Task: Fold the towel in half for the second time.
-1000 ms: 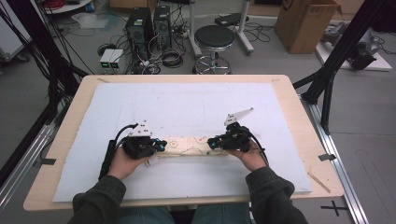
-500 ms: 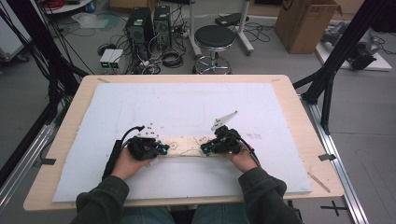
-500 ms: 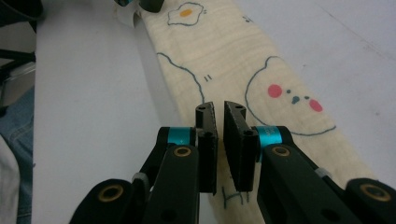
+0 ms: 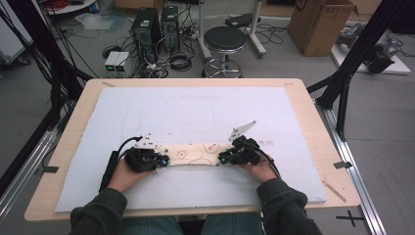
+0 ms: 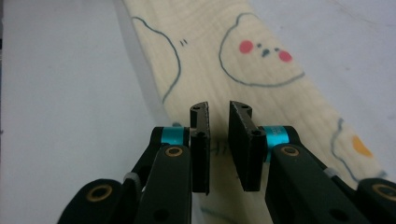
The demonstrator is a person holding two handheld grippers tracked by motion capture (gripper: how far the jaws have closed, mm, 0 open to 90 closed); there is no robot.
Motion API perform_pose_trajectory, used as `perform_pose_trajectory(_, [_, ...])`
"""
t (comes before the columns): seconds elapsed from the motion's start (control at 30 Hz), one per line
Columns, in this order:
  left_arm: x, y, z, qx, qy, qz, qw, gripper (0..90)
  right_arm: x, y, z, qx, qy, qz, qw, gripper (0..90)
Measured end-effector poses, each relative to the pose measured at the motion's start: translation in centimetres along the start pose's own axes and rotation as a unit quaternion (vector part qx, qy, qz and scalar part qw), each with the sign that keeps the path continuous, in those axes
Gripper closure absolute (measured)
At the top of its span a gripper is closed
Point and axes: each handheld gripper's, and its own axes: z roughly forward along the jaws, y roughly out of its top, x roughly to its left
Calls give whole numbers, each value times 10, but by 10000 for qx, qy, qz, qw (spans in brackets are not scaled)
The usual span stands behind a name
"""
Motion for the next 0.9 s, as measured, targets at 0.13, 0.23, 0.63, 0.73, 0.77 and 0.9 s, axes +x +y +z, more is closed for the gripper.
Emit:
perform_pose_trajectory(0.13, [0,-2,-4,5,76,34,10000,752,-3,-11,-9,-50,-107,-11,9999,716])
perform_pose_trajectory(0.23, [1,-3,-5,7,103,27,9999,691,-5,-17,-15,-74,-213,-40,9997,693])
perform_pose_trajectory(0.63, [13,2,-16,-465,121,-241,9986,529,-8,-19,-32,-511,-373,-163,9979,531])
perform_pose_trajectory(0.73, [21,3,-14,-499,49,-380,9980,504,-11,-11,-33,-590,-390,-204,9973,476])
perform_pose_trajectory(0.77, [23,2,-12,-429,36,-400,9983,494,-12,-10,-31,-595,-393,-235,9972,459])
perform_pose_trajectory(0.9, [24,-1,-4,-144,-22,-383,9992,466,-15,-9,-21,-329,-467,-303,9979,423])
